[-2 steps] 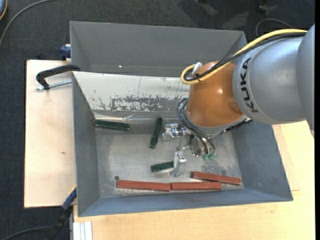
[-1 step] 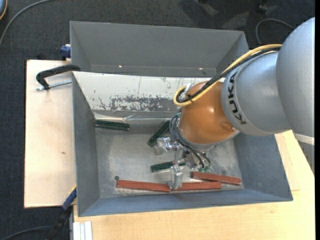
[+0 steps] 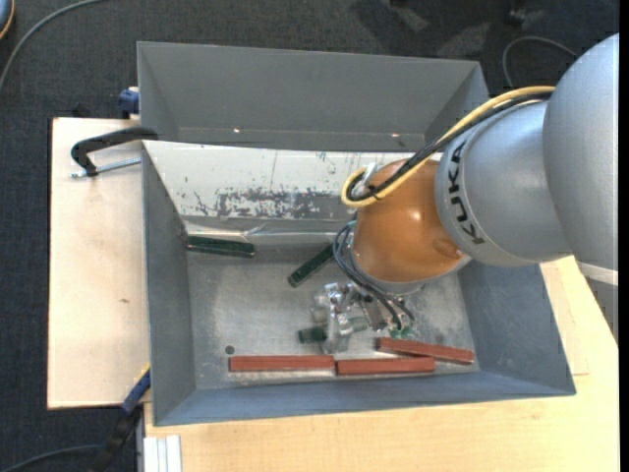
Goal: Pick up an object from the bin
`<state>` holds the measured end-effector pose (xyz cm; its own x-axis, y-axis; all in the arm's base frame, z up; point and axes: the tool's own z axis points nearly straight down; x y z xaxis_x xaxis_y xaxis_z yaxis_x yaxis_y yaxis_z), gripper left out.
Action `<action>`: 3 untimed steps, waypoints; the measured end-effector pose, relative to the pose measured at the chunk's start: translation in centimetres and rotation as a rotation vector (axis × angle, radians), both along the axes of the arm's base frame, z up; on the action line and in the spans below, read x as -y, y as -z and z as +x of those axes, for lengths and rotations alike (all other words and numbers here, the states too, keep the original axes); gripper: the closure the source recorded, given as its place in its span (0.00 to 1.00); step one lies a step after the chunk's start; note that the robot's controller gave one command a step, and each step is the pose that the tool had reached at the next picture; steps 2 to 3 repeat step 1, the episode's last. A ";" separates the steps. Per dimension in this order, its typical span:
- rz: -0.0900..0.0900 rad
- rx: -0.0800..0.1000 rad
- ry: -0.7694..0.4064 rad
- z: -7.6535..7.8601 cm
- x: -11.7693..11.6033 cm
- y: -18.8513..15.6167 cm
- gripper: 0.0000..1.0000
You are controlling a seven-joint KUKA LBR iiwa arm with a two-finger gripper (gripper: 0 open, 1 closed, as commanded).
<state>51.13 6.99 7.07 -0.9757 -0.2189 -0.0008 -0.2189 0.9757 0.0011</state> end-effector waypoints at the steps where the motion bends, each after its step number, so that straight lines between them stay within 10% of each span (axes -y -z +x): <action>1: 0.001 0.014 -0.004 -0.2 0.6 -16.1 1.00; 3: 0.001 0.014 -0.004 -0.2 0.6 -16.1 1.00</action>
Offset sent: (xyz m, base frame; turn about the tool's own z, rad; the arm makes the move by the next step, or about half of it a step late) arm -0.0045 -0.0067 0.1559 -0.0048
